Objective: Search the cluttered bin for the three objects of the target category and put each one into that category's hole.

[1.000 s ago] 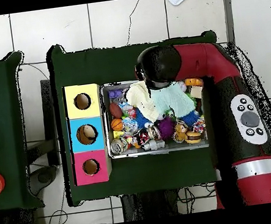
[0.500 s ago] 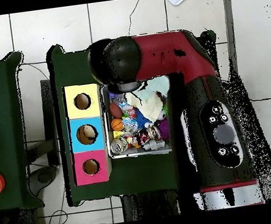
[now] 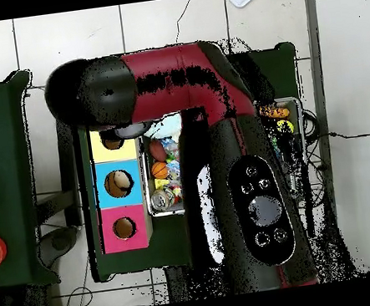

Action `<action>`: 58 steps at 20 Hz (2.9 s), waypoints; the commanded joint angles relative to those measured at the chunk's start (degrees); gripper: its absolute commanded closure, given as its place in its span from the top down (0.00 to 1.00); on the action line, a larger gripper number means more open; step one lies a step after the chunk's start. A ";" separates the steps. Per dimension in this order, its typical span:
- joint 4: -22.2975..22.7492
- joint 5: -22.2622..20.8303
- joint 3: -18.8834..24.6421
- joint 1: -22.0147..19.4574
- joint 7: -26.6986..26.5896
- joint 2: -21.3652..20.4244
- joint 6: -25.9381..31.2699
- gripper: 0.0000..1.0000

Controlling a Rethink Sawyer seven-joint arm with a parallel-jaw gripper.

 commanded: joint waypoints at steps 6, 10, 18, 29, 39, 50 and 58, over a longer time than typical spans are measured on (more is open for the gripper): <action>11.65 1.71 -5.48 -2.76 8.79 0.20 0.09 1.00; 9.25 -1.43 -4.99 -4.25 3.67 2.04 -3.81 1.00; 5.62 -4.61 -1.40 -9.77 -6.99 5.46 -7.90 1.00; 3.75 -8.28 1.89 -13.08 -11.25 9.04 -12.67 1.00; -1.27 -8.84 7.80 -15.81 -12.25 16.39 -20.91 1.00; -3.06 -15.07 8.75 -17.74 -16.10 20.52 -25.09 1.00; -5.86 -21.09 5.32 -15.95 -16.21 20.53 -17.23 1.00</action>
